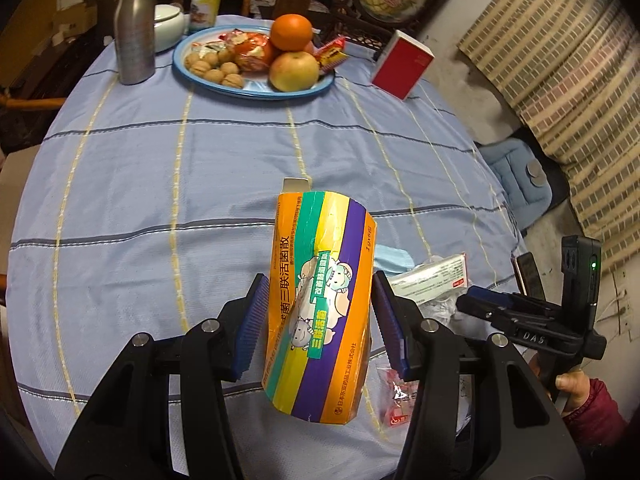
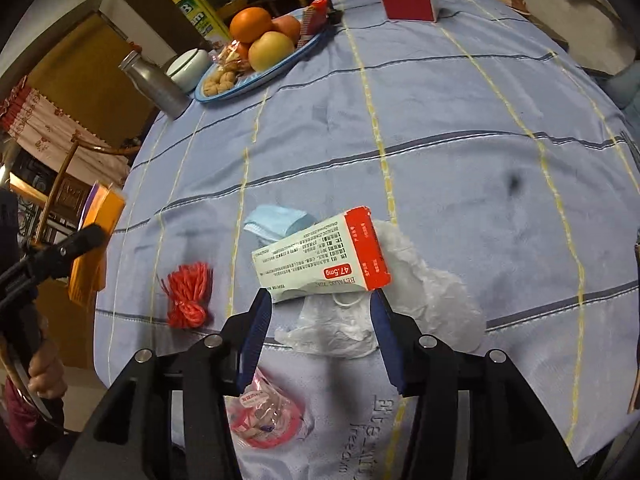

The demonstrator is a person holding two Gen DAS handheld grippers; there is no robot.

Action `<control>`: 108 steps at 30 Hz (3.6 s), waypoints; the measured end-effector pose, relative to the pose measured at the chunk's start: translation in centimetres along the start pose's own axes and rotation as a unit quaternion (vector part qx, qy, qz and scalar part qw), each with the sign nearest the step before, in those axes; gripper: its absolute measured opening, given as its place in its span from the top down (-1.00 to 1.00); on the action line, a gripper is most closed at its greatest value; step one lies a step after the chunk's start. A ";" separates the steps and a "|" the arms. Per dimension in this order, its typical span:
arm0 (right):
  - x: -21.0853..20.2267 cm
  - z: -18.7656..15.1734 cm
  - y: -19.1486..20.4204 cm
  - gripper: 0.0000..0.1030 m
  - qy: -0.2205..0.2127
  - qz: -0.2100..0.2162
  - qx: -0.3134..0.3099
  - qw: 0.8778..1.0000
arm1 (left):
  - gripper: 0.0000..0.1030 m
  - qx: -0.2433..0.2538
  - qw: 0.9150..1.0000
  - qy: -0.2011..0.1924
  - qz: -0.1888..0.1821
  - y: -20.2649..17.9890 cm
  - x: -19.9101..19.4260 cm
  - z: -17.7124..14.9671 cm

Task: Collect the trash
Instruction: 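Grasp the white medicine box with the right gripper while left holds the snack box, then carry both boxes over the red wastebasket and open both grippers to drop them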

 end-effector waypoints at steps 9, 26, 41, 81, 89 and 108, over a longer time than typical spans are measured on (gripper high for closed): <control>2.4 0.9 2.2 -0.37 0.039 0.033 0.013 0.999 | -0.02 0.014 1.000 0.001 0.007 -0.7 -0.3 -0.4; 1.3 3.1 2.7 -0.04 -0.017 0.056 0.060 0.996 | -0.02 0.019 1.000 0.006 0.002 -0.6 -0.2 -0.8; -16.9 -6.9 -11.1 -0.04 -0.160 -0.114 0.207 0.958 | -0.02 0.202 0.970 0.068 -0.116 -19.5 5.6 -2.4; -21.7 -43.9 -41.1 -0.45 -0.152 -0.222 0.546 0.794 | -0.02 0.459 0.848 0.191 -0.184 -53.5 13.4 -23.9; -25.9 -48.4 -39.7 -0.49 -0.185 -0.249 0.581 0.752 | -0.02 0.483 0.817 0.243 -0.200 -56.5 15.6 -28.7; -26.3 -61.0 -30.1 -0.50 -0.193 -0.268 0.691 0.643 | -0.41 0.589 0.731 0.315 -0.142 -60.4 25.0 -43.7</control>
Point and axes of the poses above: each gripper's, at about its wrist camera, not at the fingertips, and x roughly the way its jaws point, y to its left, z to its top, the point moved 8 cm from there along x, roughly the way its jaws point, and after that the axes turned 8 degrees about -x, right-handed, at the moved point
